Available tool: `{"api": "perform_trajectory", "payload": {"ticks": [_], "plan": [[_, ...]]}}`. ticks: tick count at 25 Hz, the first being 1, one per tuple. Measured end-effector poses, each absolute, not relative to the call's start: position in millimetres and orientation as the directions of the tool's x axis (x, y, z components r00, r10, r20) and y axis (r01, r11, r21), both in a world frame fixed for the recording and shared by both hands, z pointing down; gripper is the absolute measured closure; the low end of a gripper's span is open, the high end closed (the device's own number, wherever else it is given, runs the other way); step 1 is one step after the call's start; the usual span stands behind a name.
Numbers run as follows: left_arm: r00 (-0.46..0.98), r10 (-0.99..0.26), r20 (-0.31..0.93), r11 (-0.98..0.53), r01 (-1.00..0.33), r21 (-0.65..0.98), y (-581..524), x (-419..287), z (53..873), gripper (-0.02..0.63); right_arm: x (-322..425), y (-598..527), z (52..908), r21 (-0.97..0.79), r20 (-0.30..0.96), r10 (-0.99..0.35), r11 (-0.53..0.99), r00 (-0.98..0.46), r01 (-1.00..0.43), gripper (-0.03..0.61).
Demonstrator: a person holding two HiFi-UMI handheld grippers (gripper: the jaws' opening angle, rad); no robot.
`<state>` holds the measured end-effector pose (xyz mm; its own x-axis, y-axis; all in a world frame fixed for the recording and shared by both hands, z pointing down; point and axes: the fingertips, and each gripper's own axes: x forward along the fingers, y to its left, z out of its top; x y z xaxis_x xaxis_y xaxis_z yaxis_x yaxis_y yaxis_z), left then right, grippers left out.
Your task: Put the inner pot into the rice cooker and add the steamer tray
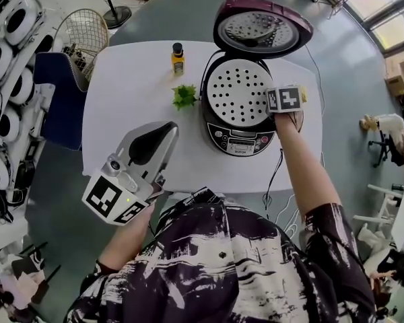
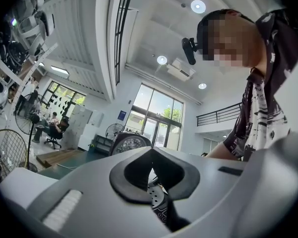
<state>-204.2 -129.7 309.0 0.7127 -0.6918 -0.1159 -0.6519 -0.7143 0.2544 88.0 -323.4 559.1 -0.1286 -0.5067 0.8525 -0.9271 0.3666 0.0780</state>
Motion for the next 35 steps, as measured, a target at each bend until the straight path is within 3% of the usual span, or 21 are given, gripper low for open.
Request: {"api": "perform_trajectory", "payload": {"ticks": [8, 19, 27, 31, 35], "plan": [[0.73, -0.674, -0.114, -0.731, -0.635, 0.252, -128.7, -186.0, 308.5, 0.609, 86.6, -322.1, 559.3, 0.244, 0.835, -0.545, 0.491, -0.076, -0.836, 0.526], [0.763, -0.64, -0.092, -0.759, -0.609, 0.231, -124.8, -153.8, 304.1, 0.609, 81.3, -318.9, 558.8, 0.103, 0.787, -0.573, 0.488, -0.229, -0.867, 0.423], [0.781, -0.62, -0.079, -0.776, -0.594, 0.213, -119.3, -127.5, 297.4, 0.609, 87.4, -312.1, 554.2, 0.163, 0.763, -0.601, 0.535, -0.238, -0.829, 0.374], [0.786, -0.614, -0.07, -0.78, -0.591, 0.204, -118.2, -115.0, 298.5, 0.609, 94.9, -309.8, 512.2, 0.106, 0.647, -0.692, 0.498, -0.321, -0.861, 0.374], [0.788, -0.612, -0.062, -0.782, -0.593, 0.191, -122.7, -101.0, 298.4, 0.609, 88.3, -279.8, 409.6, -0.026, 0.343, -0.782, 0.546, -0.521, -0.837, 0.401]]}}
